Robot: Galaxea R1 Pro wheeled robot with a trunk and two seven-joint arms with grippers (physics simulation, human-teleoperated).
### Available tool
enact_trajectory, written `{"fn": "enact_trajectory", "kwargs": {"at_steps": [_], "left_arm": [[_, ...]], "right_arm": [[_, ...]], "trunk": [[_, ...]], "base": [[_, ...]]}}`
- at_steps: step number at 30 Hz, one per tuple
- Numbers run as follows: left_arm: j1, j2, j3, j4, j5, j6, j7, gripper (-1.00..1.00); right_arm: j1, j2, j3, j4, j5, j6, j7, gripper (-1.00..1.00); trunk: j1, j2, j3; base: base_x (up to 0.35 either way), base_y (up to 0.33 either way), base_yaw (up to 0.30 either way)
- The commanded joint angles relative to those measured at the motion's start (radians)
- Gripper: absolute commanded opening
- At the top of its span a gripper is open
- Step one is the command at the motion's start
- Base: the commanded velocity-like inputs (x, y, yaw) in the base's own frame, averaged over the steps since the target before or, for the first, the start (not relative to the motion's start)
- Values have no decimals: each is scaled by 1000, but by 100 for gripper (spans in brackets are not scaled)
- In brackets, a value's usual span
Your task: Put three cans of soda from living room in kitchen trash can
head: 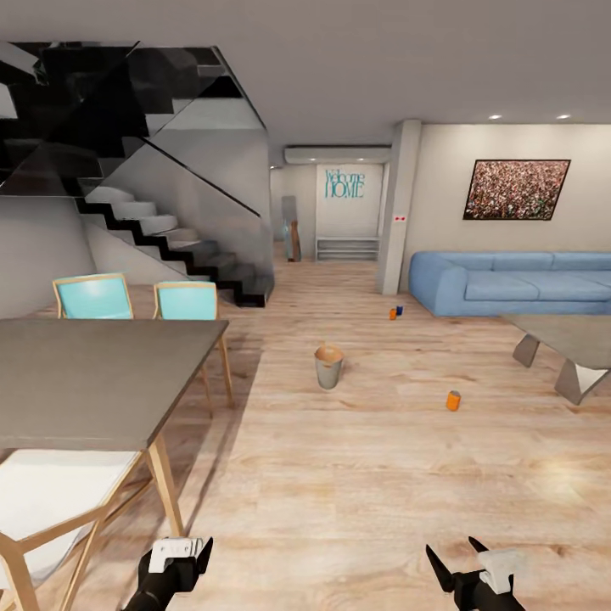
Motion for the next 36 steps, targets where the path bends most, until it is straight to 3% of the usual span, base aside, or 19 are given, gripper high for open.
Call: {"fn": "enact_trajectory", "kwargs": {"at_steps": [1,36], "left_arm": [[0,0,0,0,0,0,0,100],[0,0,0,2,2,-15,0,100]], "right_arm": [[0,0,0,0,0,0,0,100],[0,0,-3,0,-1,-1,1,100]], "trunk": [[0,0,0],[0,0,0]], "base": [[264,-178,0],[265,-167,0]]}}
